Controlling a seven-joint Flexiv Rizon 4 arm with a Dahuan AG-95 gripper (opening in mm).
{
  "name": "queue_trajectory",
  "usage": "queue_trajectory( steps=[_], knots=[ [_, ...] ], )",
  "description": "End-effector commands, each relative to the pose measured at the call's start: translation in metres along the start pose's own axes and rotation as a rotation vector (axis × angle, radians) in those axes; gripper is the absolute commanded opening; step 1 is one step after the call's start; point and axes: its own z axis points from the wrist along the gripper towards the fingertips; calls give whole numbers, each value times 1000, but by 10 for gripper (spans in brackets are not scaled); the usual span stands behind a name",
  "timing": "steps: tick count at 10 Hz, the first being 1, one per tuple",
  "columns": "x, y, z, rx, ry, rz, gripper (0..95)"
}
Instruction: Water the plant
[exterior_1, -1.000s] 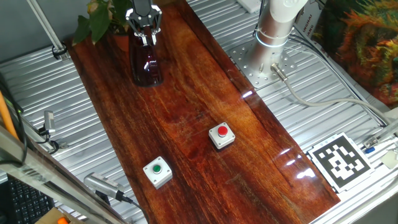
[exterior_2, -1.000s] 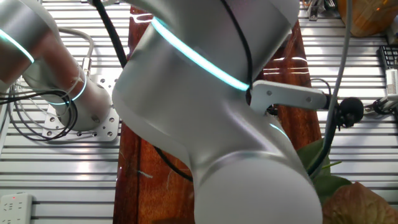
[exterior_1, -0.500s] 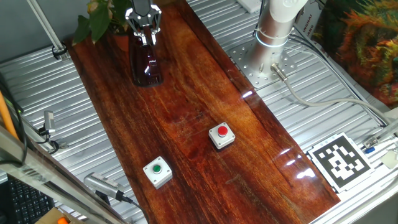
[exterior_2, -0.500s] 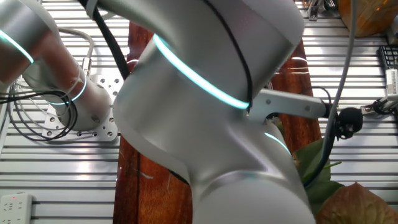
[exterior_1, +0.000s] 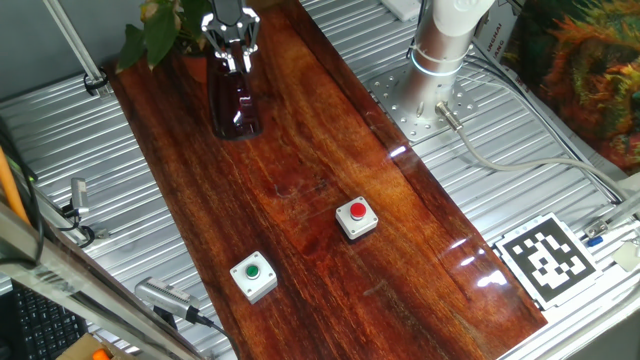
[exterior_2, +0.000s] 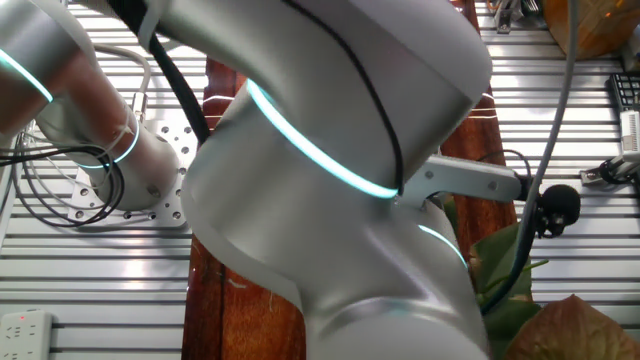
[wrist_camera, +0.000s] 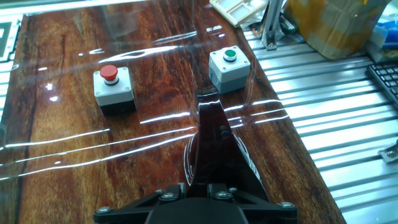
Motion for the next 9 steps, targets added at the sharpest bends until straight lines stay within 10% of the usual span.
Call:
queue_trajectory(
  steps=[1,9],
  knots=[
    [-1,0,0,1,-8,3,0],
    [9,-1,-16,-1,34,-31,0]
  ],
)
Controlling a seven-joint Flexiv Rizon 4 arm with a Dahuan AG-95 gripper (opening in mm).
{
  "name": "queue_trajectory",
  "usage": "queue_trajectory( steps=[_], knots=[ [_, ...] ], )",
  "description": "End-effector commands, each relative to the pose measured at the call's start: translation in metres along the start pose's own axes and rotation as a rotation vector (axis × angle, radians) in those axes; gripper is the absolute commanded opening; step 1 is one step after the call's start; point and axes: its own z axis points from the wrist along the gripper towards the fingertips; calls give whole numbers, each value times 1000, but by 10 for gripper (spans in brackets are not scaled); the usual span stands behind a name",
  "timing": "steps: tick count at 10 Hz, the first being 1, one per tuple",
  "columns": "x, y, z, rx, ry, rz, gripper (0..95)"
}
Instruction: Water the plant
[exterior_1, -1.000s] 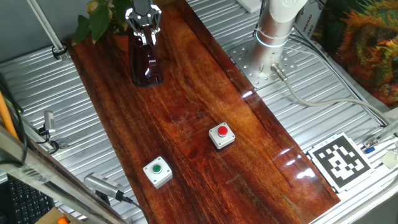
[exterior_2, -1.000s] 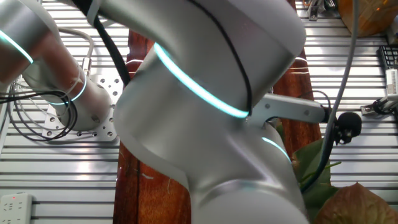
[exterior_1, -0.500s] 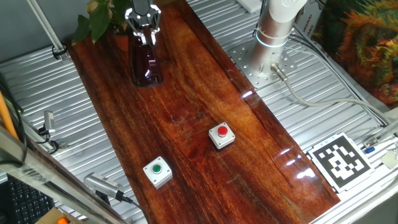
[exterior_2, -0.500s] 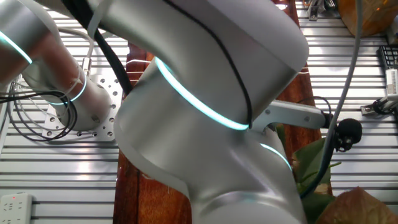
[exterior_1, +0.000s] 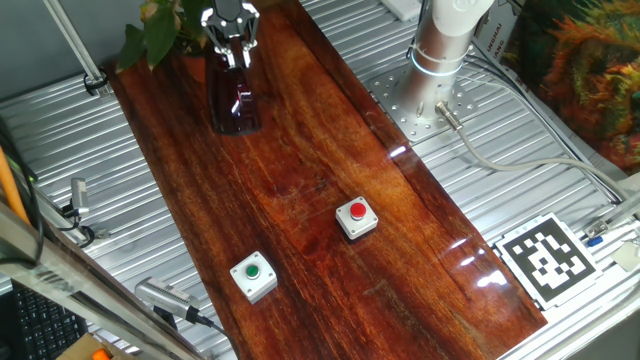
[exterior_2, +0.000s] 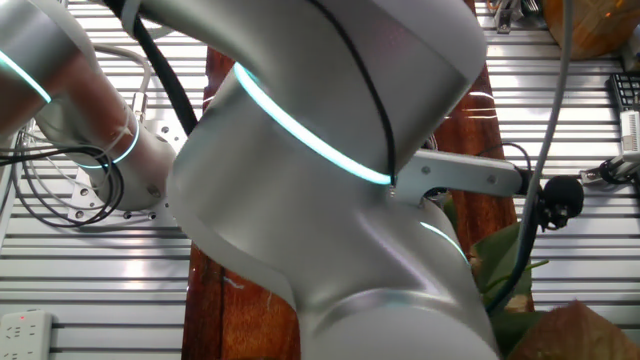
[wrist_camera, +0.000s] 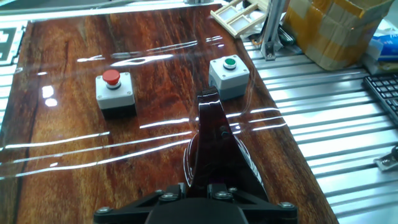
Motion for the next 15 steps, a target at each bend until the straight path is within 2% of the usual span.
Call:
queue_trajectory(
  steps=[1,4,8,13,15],
  knots=[
    [2,-1,-2,-3,-10,-1,0],
    [5,-1,-5,-4,-20,-7,0],
    [5,-1,-5,-9,-60,-12,0],
    [6,-1,-6,-11,-73,-14,0],
    [5,-1,-6,-12,-89,-5,0]
  ],
)
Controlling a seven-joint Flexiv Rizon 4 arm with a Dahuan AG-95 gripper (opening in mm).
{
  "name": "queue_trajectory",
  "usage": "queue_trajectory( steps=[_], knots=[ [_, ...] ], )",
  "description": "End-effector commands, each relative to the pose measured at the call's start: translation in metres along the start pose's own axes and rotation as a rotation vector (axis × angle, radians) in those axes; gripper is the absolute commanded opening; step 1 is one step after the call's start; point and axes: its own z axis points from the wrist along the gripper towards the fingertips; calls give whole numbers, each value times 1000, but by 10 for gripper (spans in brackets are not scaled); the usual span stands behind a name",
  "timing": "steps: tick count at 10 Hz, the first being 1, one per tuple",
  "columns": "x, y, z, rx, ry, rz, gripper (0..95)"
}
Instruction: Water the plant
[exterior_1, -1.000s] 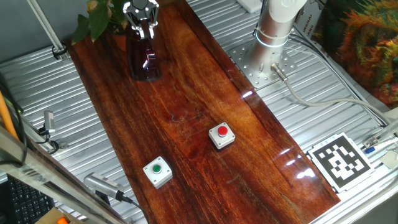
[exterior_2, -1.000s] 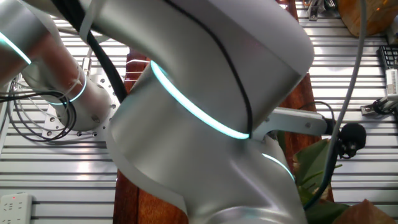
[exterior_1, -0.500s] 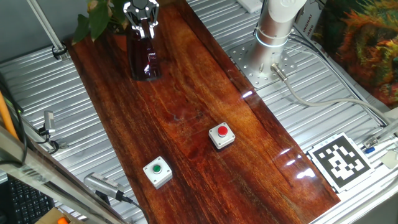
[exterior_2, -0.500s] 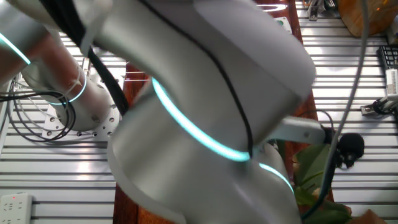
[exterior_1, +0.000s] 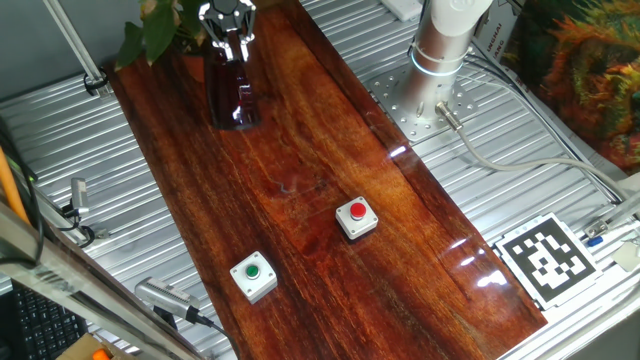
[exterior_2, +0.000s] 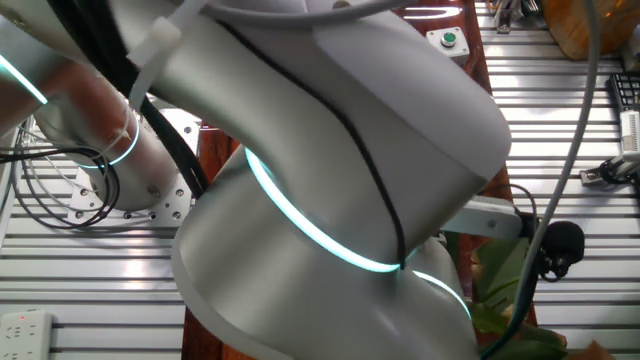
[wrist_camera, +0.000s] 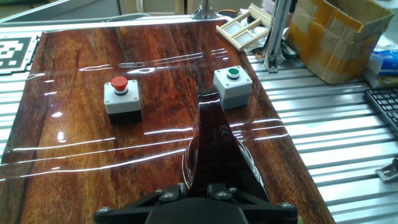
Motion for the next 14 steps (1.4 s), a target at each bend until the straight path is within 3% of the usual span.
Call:
queue_trajectory(
  steps=[1,7,10,14],
  knots=[
    [-1,-1,-1,-1,-13,6,0],
    [-1,-1,-1,-1,-6,8,0],
    [-1,-1,0,3,60,24,0],
    [-1,-2,0,13,189,55,0]
  ],
)
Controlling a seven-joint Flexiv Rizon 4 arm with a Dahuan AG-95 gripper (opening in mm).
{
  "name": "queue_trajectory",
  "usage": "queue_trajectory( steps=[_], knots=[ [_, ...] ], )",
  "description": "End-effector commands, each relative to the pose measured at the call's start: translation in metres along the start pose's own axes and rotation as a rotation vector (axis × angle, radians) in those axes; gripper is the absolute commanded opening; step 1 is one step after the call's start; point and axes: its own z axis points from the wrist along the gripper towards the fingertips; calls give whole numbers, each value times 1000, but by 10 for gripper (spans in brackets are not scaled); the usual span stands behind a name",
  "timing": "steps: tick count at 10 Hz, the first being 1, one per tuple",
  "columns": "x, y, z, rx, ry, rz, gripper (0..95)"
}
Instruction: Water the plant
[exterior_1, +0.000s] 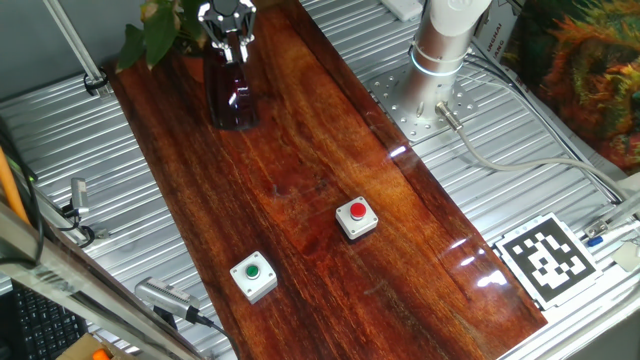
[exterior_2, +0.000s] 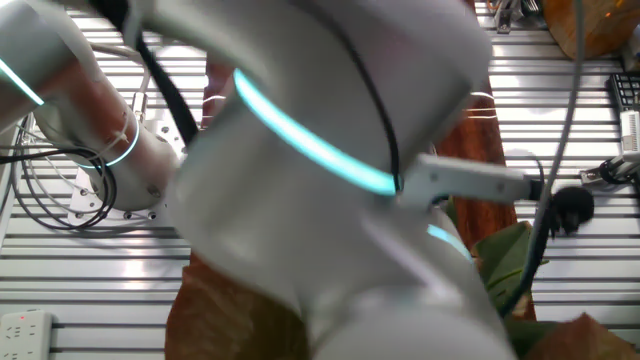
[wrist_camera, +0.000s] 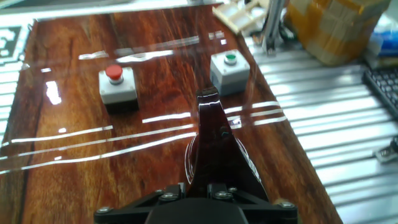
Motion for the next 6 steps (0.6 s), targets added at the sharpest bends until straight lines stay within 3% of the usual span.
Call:
queue_trajectory(
  steps=[1,2,6],
  knots=[
    [0,-1,0,5,82,17,0],
    [0,-1,0,6,96,20,0],
    [0,-2,2,-8,248,56,0]
  ],
)
